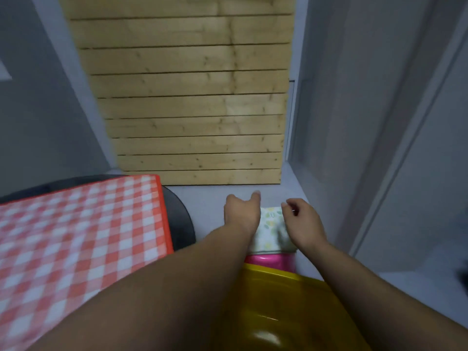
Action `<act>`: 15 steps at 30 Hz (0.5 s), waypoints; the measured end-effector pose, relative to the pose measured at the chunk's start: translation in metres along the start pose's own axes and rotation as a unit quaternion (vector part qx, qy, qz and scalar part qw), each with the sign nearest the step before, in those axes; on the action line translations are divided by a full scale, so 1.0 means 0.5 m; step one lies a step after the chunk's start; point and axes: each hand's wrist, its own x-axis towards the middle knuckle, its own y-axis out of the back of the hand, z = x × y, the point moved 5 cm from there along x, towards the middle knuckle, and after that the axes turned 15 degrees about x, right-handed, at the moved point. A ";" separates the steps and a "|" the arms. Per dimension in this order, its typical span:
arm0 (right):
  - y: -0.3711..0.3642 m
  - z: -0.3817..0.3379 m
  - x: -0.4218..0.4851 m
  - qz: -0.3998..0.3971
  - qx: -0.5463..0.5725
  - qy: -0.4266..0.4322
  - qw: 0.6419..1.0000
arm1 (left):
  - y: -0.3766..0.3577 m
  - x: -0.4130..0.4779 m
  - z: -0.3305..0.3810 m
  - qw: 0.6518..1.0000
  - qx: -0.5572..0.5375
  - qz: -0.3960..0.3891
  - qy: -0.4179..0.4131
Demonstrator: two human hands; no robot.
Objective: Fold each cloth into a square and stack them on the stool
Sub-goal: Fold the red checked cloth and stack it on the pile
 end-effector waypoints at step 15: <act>-0.296 -0.510 -0.490 -0.391 0.009 0.129 0.911 | 0.737 -0.290 -0.225 0.984 0.105 -0.034 -0.136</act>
